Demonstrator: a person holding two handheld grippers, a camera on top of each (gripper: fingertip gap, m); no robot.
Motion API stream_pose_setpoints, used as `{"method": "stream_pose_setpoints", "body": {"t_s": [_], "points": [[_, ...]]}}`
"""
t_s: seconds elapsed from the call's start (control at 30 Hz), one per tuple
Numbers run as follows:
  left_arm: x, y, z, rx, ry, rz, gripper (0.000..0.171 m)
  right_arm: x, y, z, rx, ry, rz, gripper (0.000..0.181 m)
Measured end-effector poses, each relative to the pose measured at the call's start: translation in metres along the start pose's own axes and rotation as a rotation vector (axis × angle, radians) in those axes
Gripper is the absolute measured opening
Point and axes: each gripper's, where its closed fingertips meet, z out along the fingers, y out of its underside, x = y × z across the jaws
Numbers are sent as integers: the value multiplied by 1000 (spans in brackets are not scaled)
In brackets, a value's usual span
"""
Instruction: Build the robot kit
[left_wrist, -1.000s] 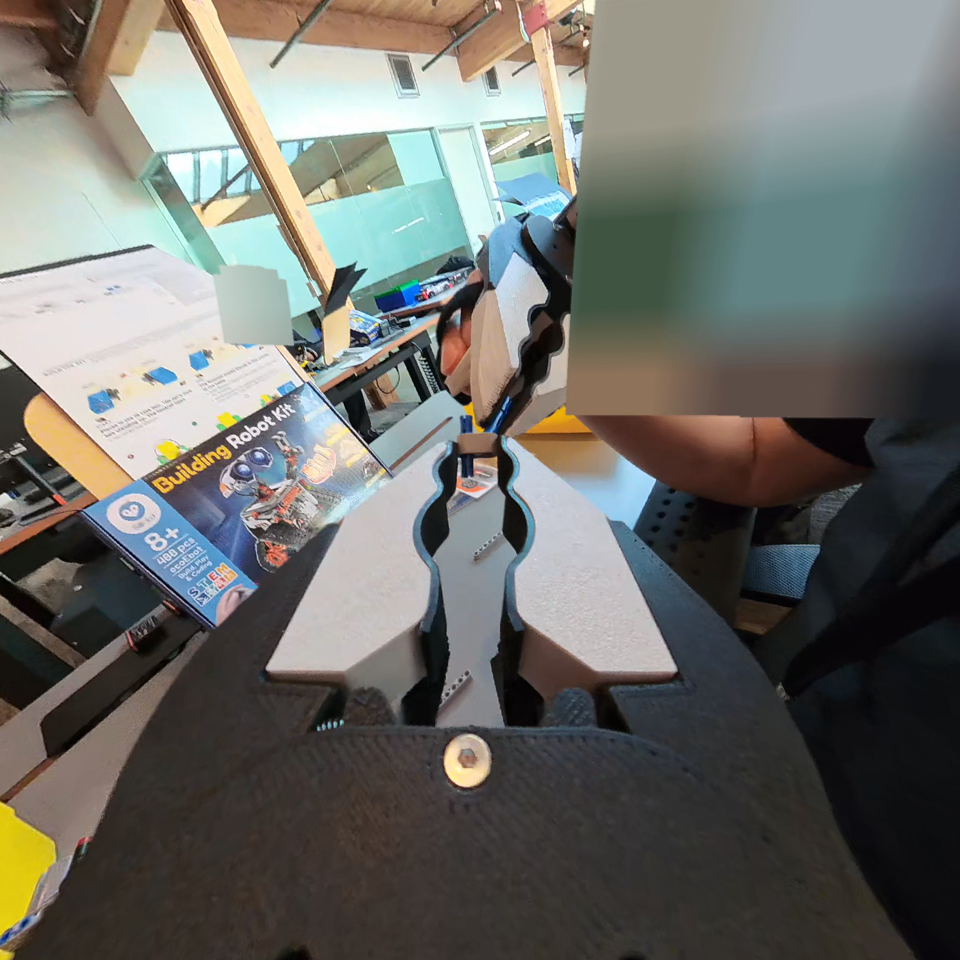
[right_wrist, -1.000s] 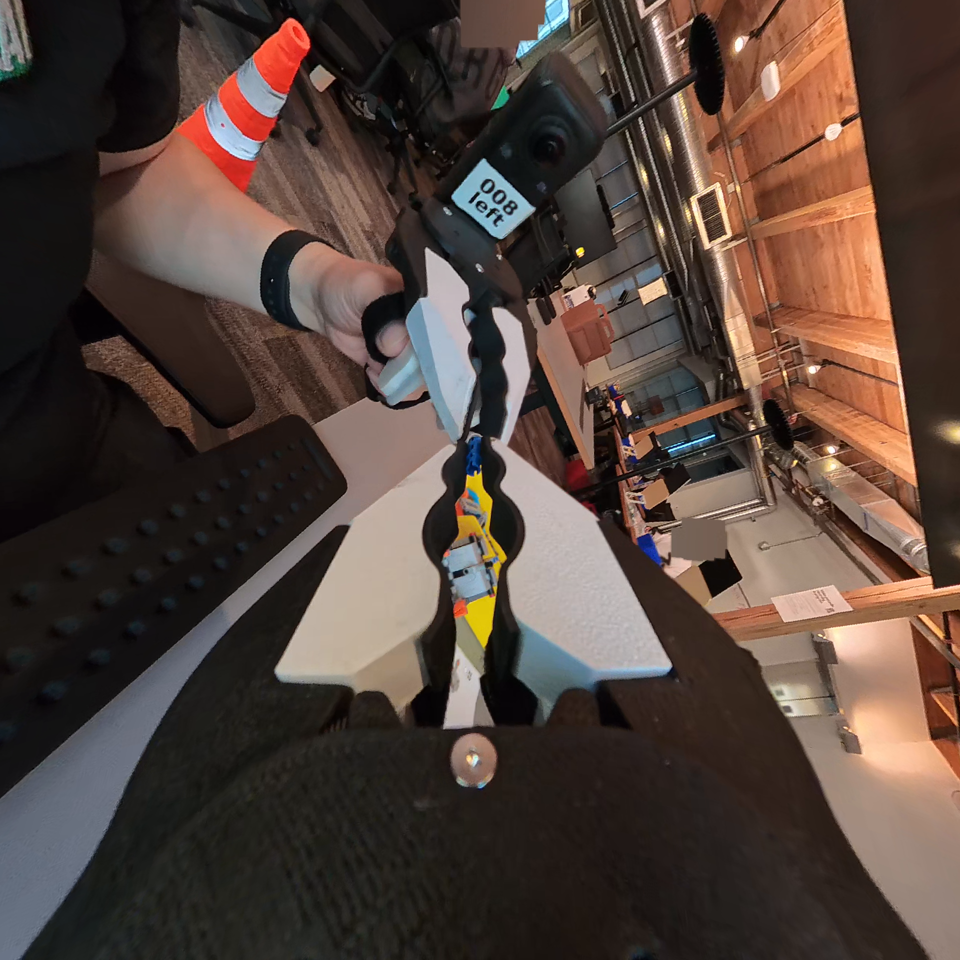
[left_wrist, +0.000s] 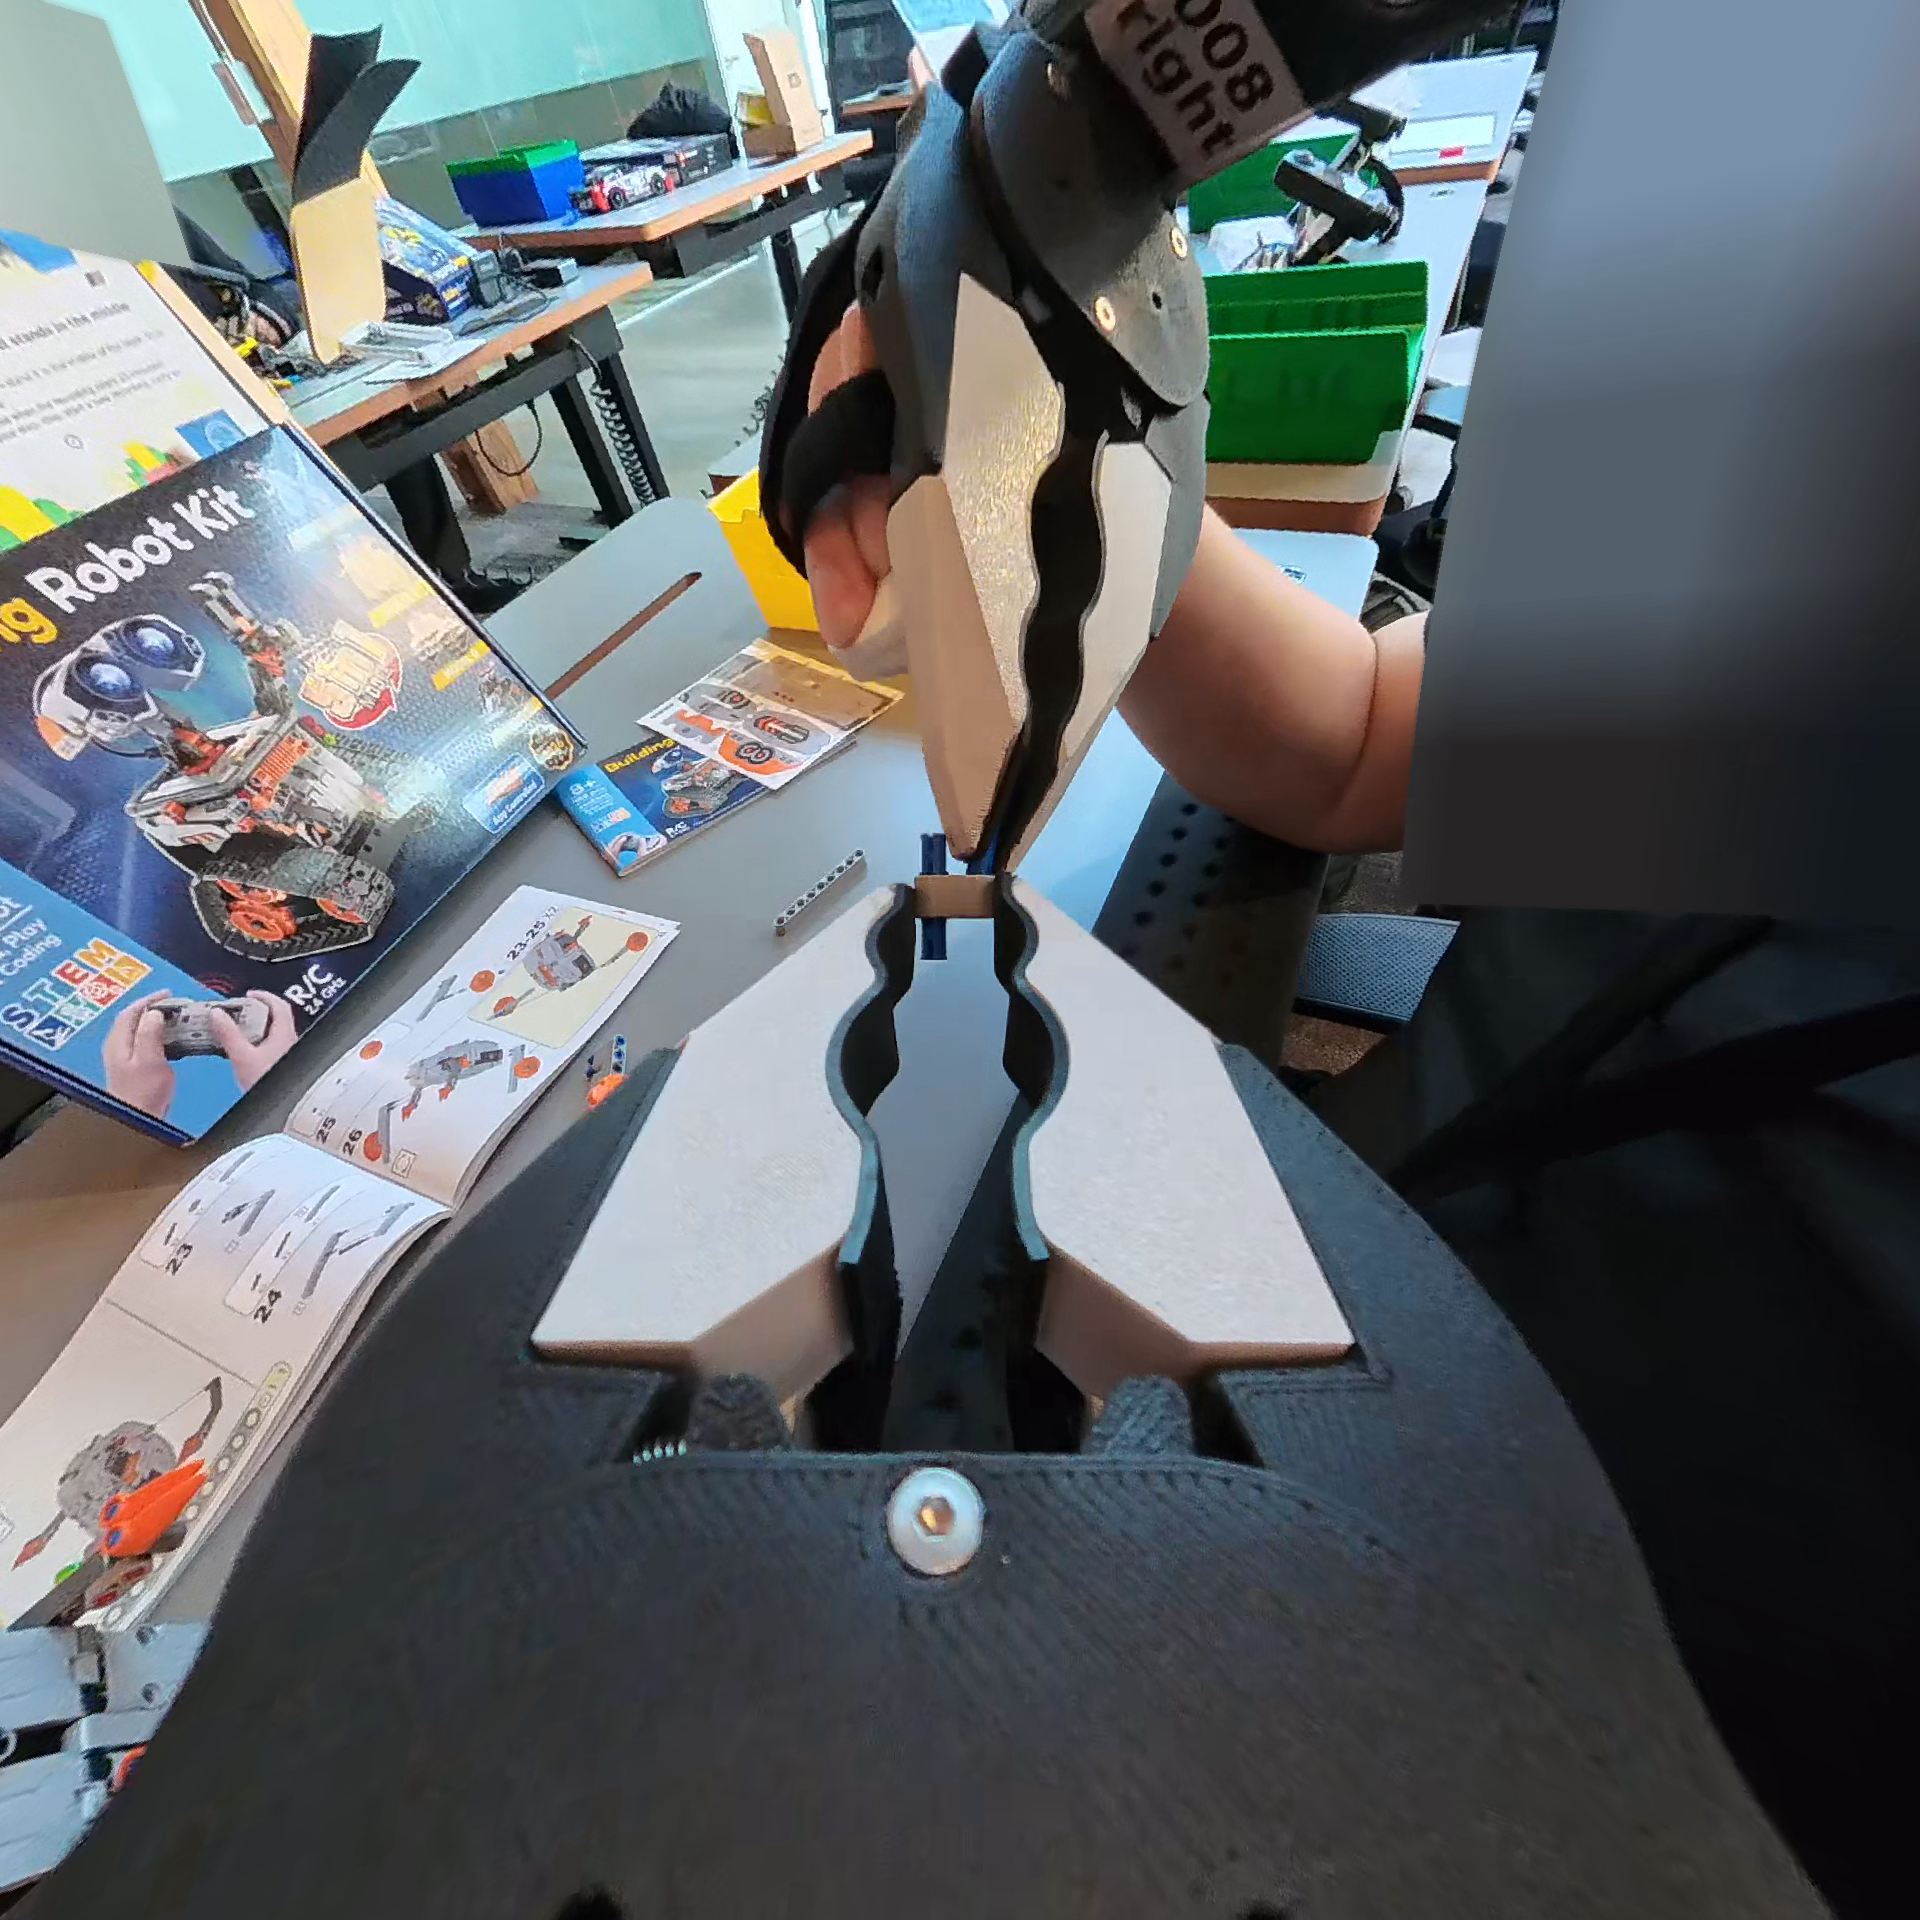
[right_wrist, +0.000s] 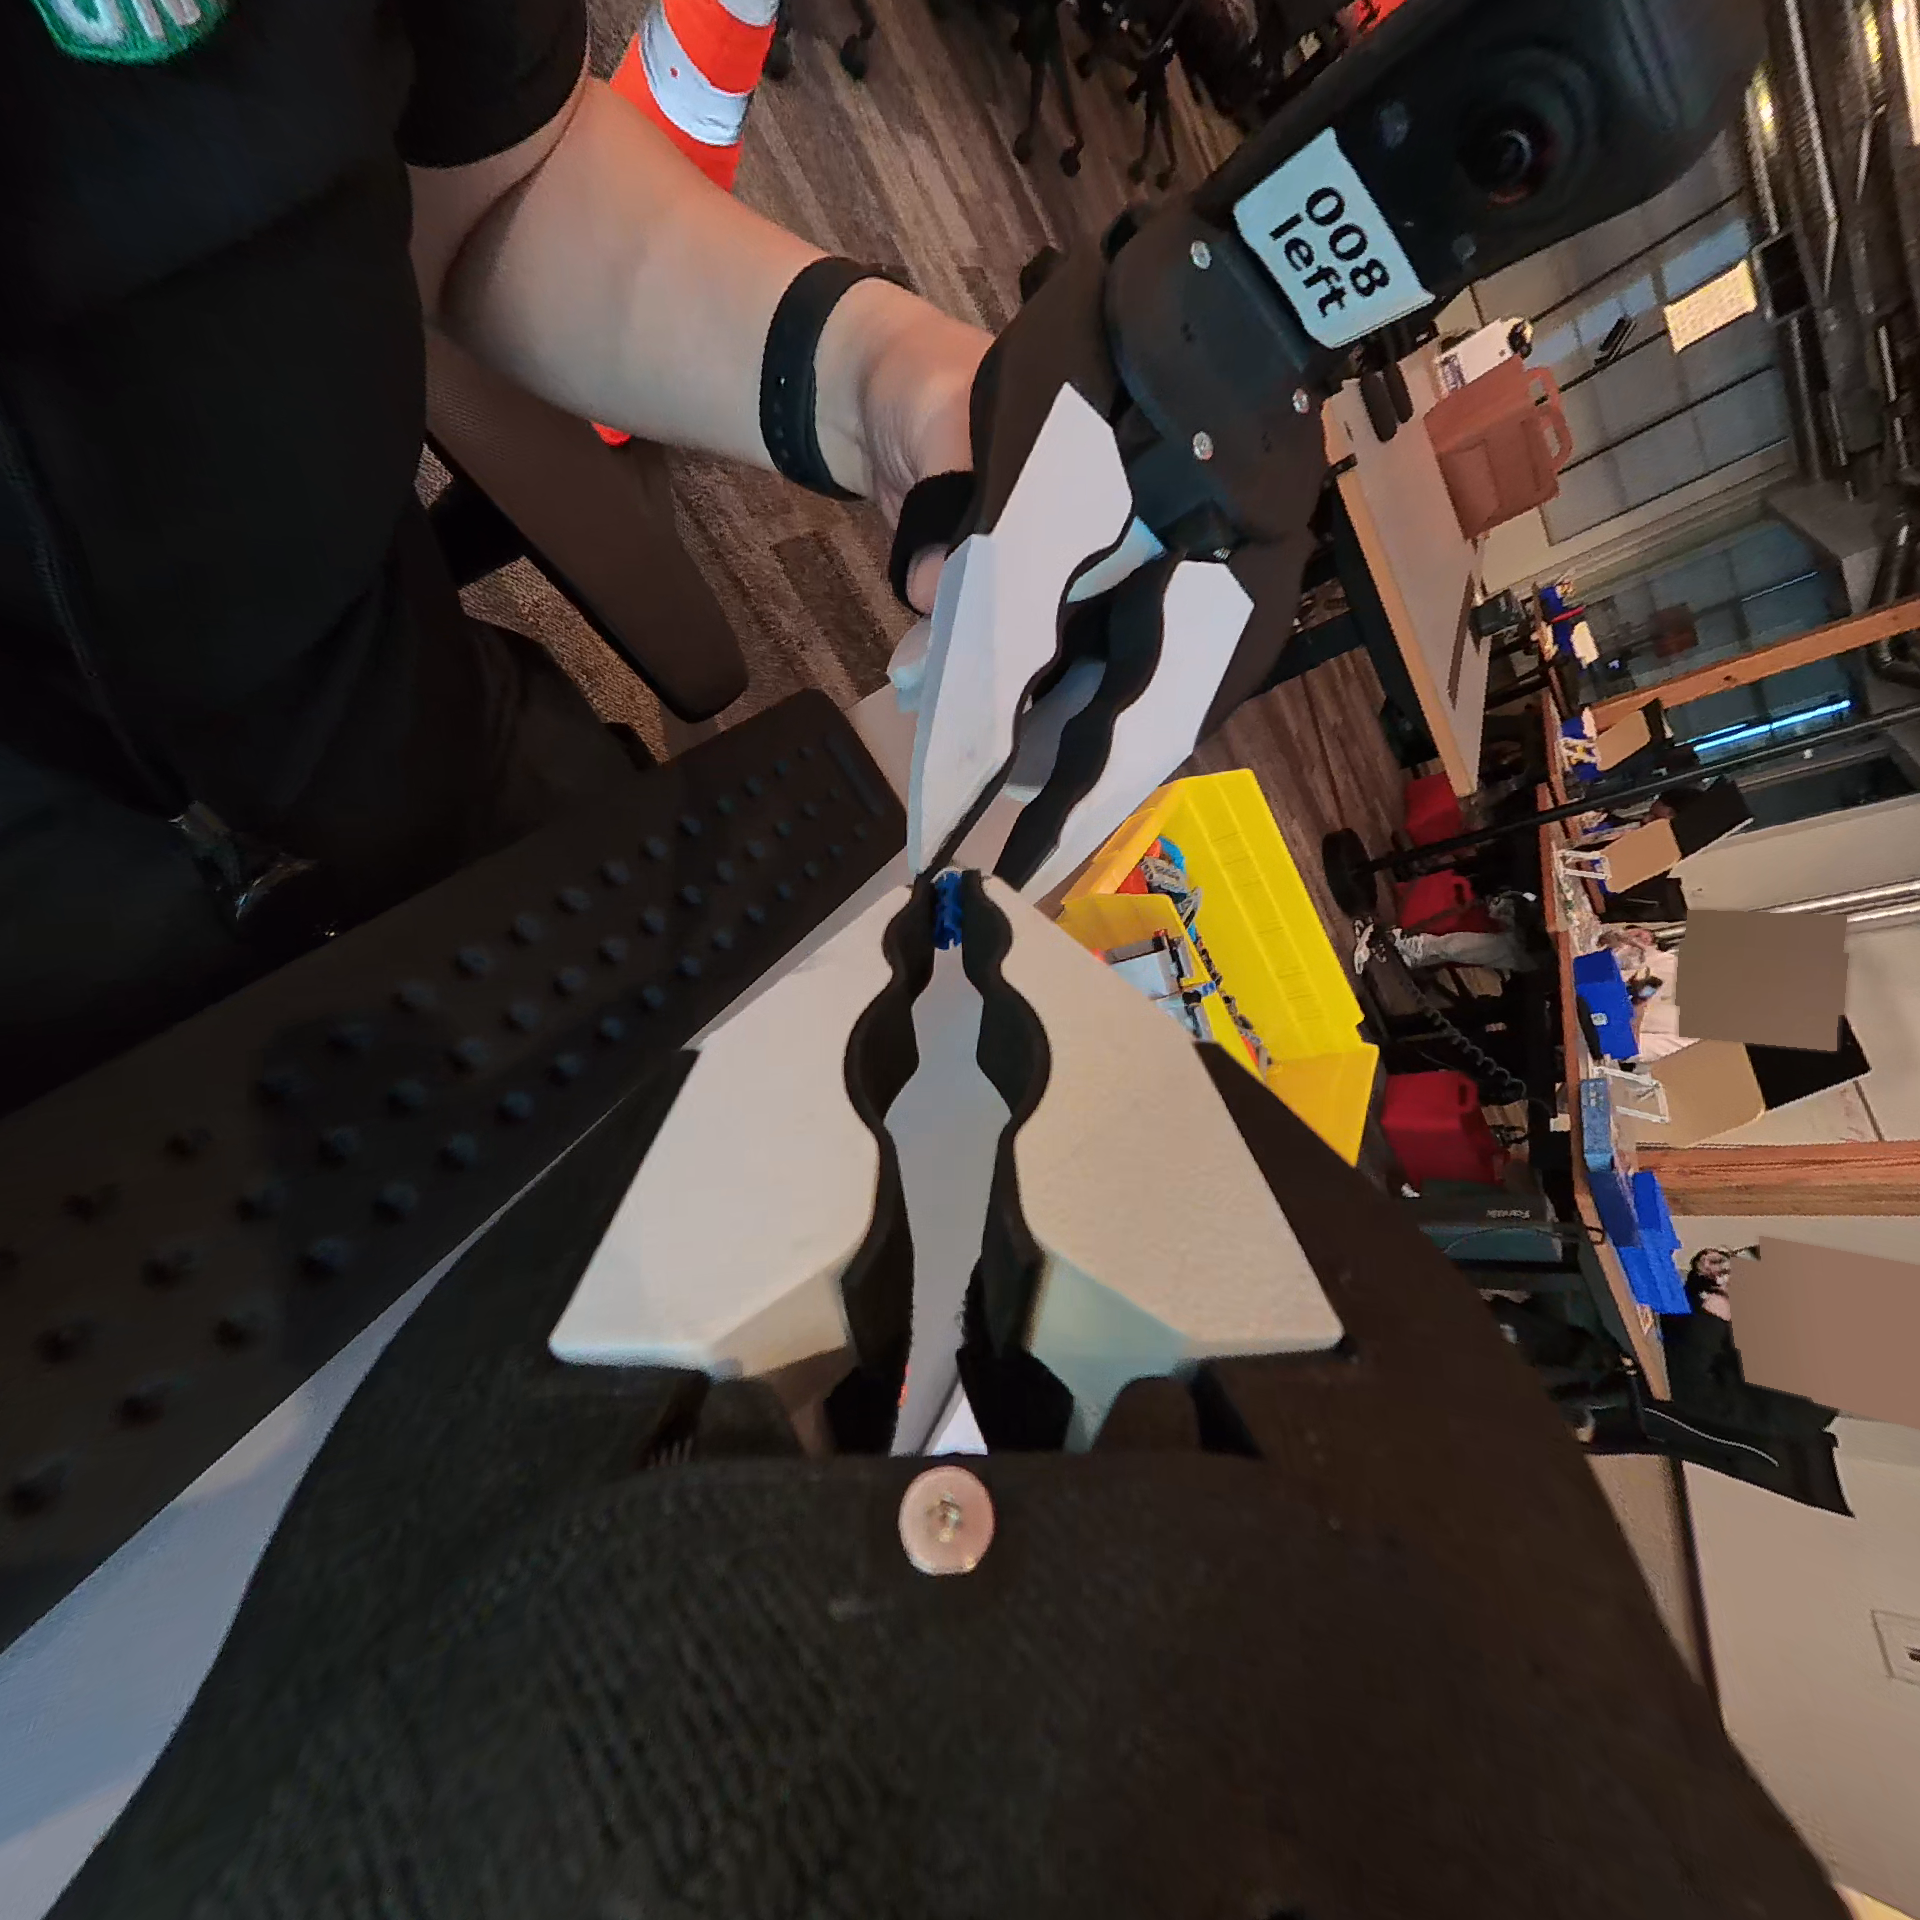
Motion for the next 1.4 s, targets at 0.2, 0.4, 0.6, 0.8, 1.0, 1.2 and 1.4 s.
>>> {"method": "stream_pose_setpoints", "body": {"t_s": [0.2,0.4,0.6,0.8,1.0,1.2,1.4], "points": [[0,9,5,-81,-4,30,13,-7,7,3,-32,-50,33,4],[-1,17,10,-131,1,31,13,-12,15,6,-82,-78,37,4],[-12,9,8,-42,-10,-48,13,3,16,2,-95,18,-12,4],[-13,3,8,25,22,-138,14,10,15,-2,-91,60,-18,4],[-13,9,9,38,17,-144,13,4,17,1,-93,16,11,4],[-14,10,9,64,13,-161,13,3,19,3,-69,2,47,4],[-16,8,7,62,-22,-135,13,6,19,2,-41,3,84,4]]}}
